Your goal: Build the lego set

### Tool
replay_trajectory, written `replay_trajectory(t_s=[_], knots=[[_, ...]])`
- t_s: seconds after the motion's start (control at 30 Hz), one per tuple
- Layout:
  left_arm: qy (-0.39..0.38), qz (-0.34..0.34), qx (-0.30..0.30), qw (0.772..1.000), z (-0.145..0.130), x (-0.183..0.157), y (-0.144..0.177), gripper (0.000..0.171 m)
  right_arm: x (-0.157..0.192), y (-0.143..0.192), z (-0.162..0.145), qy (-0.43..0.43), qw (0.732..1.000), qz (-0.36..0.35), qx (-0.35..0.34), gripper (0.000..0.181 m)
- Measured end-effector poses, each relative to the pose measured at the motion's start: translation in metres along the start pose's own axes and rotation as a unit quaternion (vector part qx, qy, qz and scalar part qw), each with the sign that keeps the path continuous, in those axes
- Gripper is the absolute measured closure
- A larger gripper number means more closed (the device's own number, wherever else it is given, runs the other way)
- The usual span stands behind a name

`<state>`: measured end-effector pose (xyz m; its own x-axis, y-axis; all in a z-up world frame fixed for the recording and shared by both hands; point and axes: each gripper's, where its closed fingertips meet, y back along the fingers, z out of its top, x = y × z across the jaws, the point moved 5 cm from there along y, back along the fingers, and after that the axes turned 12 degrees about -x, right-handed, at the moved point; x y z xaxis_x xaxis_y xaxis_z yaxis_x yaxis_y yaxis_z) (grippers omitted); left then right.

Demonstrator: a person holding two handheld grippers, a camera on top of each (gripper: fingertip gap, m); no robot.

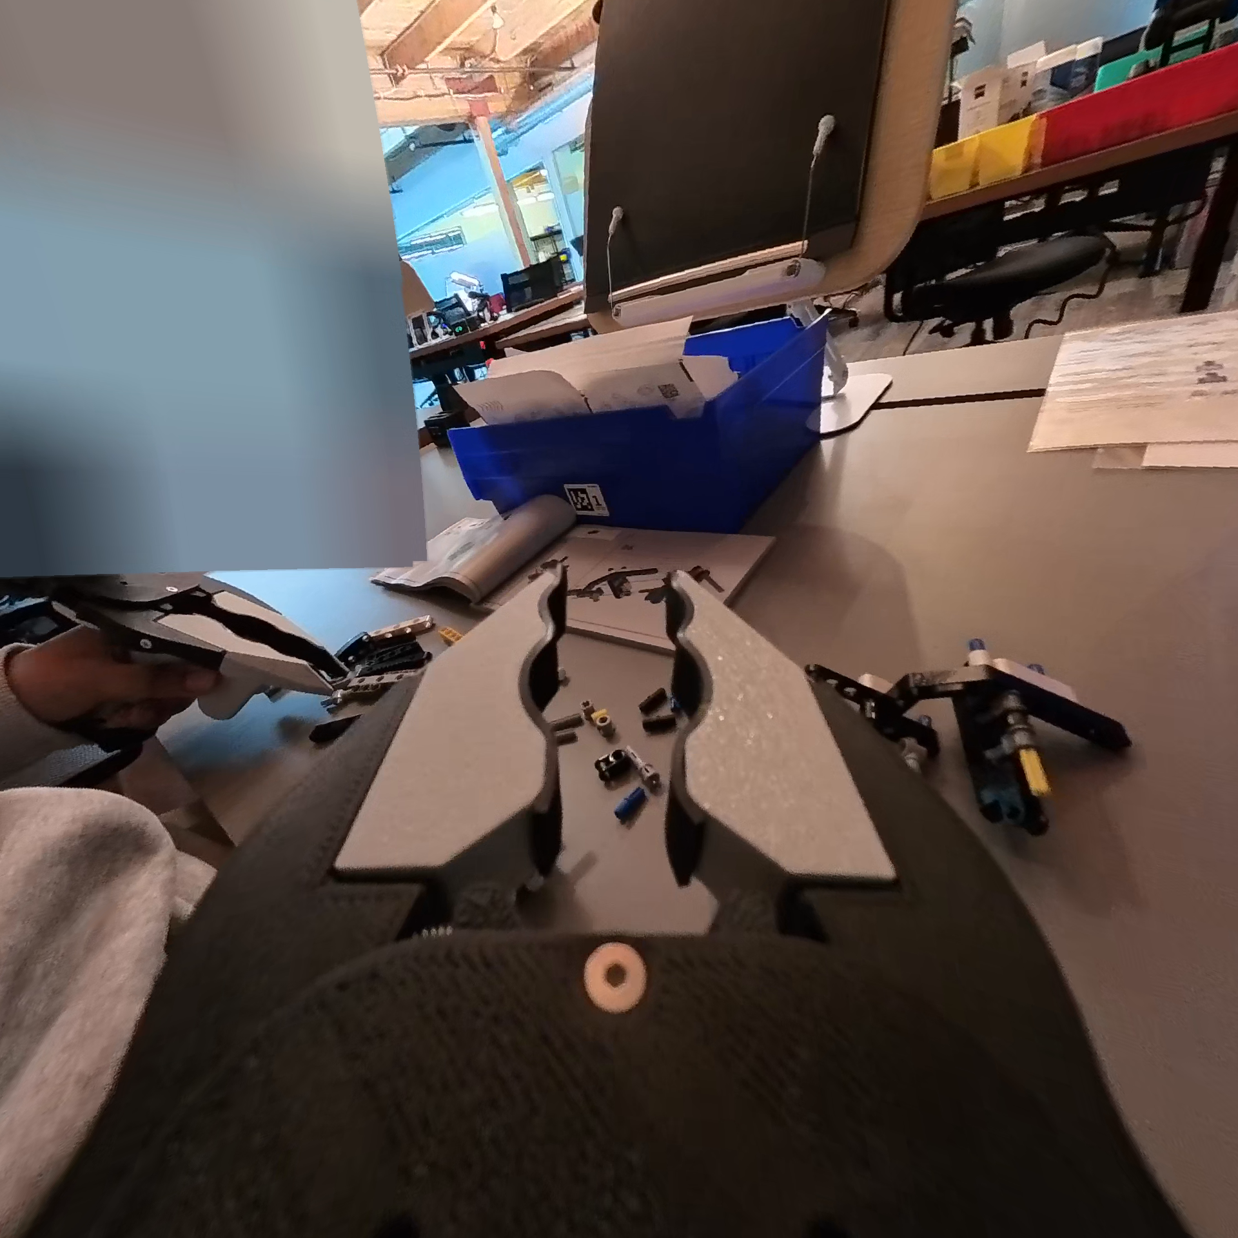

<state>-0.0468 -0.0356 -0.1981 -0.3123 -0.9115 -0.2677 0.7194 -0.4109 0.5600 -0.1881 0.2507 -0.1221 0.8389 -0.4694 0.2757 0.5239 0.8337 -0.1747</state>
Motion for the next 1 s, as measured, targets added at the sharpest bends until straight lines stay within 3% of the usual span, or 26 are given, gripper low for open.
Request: replay_trajectory(t_s=[0.17,0.33,0.63,0.8,0.9,1.0], knots=[[-0.008,0.004,-0.002,1.000,0.001,-0.002,0.001,0.160,0.000,0.001,0.001,-0.008,1.000,0.000,-0.005,0.153],[-0.016,0.006,0.003,1.000,0.002,-0.004,0.001,0.160,0.001,-0.001,-0.004,0.045,0.998,-0.027,0.026,0.154],[-0.013,-0.003,-0.008,1.000,0.004,-0.006,0.005,0.155,0.030,-0.012,-0.012,0.077,0.996,0.021,0.046,0.151],[-0.013,-0.001,-0.009,1.000,0.001,-0.004,0.002,0.153,0.085,-0.027,-0.023,0.127,0.987,0.090,0.051,0.150],[-0.016,0.006,-0.001,1.000,-0.002,-0.002,0.000,0.156,0.128,-0.036,-0.049,0.119,0.978,0.145,0.096,0.148],[-0.018,-0.001,0.005,1.000,-0.005,-0.004,0.001,0.158,0.151,-0.037,-0.078,0.106,0.969,0.166,0.152,0.147]])
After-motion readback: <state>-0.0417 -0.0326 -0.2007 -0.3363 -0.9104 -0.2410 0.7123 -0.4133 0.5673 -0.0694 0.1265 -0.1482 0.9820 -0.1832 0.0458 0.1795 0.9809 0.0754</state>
